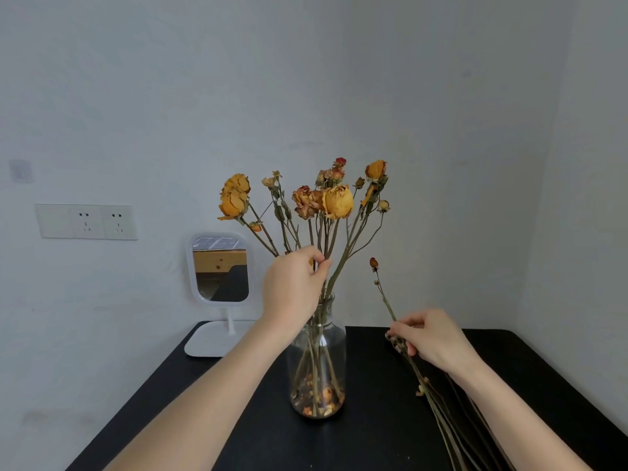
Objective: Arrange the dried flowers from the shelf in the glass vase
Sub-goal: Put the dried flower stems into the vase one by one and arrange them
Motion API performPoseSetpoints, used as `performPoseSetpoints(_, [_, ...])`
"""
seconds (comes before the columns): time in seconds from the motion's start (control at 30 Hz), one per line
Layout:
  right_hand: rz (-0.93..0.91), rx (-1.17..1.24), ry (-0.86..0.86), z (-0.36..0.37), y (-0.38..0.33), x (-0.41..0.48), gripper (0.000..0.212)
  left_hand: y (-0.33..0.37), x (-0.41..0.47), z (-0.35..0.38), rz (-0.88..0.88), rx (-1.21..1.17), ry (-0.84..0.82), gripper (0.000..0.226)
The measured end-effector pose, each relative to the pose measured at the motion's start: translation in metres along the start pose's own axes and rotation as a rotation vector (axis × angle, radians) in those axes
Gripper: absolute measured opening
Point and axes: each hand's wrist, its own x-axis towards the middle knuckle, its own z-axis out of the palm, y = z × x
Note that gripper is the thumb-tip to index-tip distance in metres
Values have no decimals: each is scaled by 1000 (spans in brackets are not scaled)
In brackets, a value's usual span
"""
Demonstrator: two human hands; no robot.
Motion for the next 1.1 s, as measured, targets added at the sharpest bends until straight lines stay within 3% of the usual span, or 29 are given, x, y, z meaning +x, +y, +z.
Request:
performPoseSetpoints(0.23, [3,7,4,5,3,2,15,-18,-11,13,16,171,-65,15])
performPoseSetpoints(0.5, [-1,41,31,5,3,4,9,-40,-48,14,35,52,4,19])
performPoseSetpoints(0.63, [-48,233,138,-2,-3,4,11,-55,-69,31,-205,7,-22,47])
performPoseSetpoints(0.77, [-73,468,227,-14,-13,6,15,-54,-54,52,-363,-80,-184,80])
performPoseSetpoints(0.9, [-119,655,298,-25,-26,12,15,-56,-42,67,-393,-142,-169,72])
performPoseSetpoints(1.1, [-245,764,444,-36,-42,21,19,-72,-36,64,-329,-258,-238,41])
